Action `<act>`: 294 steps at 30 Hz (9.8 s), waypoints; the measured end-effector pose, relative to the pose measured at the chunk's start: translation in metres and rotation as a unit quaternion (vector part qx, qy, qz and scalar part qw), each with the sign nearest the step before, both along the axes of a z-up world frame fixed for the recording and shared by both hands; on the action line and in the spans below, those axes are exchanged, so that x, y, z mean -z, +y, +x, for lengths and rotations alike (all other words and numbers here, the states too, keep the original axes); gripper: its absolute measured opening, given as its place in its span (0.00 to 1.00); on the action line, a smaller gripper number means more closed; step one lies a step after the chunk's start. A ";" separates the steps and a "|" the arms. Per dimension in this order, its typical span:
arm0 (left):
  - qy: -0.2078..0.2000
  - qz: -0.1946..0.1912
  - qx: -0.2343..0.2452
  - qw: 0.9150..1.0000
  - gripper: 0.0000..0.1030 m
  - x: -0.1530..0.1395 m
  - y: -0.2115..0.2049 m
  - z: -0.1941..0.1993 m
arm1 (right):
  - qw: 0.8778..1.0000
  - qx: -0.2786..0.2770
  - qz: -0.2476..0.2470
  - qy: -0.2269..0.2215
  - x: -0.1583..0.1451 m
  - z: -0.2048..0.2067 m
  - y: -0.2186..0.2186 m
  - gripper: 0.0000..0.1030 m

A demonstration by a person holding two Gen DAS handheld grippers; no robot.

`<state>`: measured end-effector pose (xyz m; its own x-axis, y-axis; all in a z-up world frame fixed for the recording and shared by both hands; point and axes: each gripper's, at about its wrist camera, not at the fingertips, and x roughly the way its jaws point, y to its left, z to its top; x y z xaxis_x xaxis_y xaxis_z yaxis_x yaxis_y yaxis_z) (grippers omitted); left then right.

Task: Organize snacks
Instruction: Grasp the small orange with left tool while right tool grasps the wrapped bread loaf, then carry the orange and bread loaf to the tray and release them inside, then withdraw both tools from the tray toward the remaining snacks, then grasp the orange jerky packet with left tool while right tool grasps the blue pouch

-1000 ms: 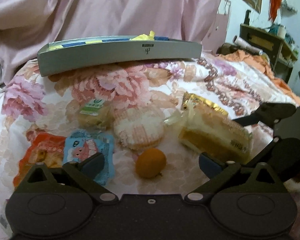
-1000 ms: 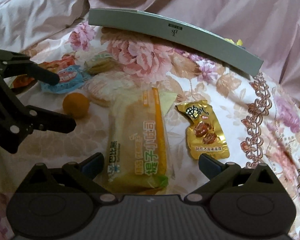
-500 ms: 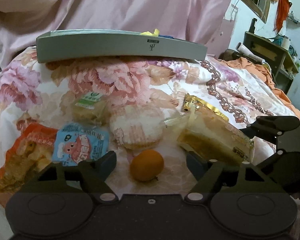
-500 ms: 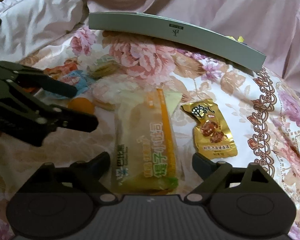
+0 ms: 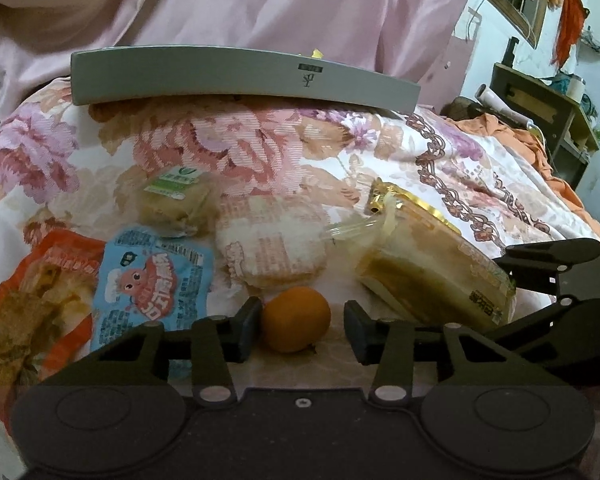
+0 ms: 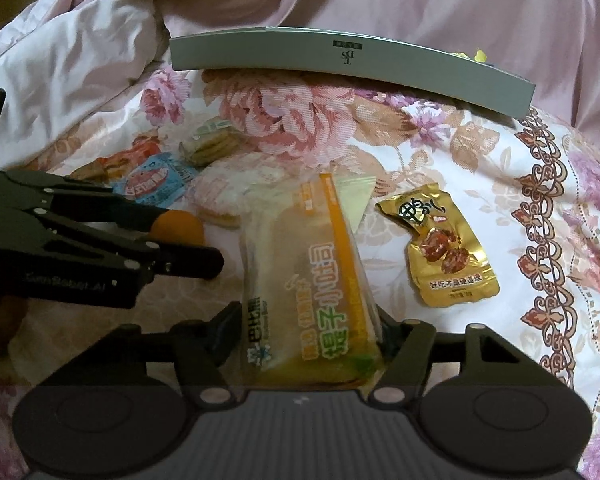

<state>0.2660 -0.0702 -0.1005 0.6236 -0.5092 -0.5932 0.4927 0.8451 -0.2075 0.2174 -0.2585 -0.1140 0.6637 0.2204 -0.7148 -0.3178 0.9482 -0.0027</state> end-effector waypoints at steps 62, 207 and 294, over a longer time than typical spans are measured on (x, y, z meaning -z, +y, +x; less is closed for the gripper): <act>-0.142 -0.035 -0.217 0.965 0.36 -0.163 -0.037 0.062 | 0.927 0.121 -0.035 -0.355 -0.101 0.040 -0.017 0.53; -0.090 0.011 -0.268 0.959 0.99 -0.109 0.071 -0.107 | 0.948 0.107 0.021 -0.300 -0.113 -0.100 0.025 1.00; -0.012 0.114 -0.028 0.993 0.65 -0.014 0.121 -0.006 | 0.983 0.104 0.092 0.119 -0.017 0.090 0.126 0.60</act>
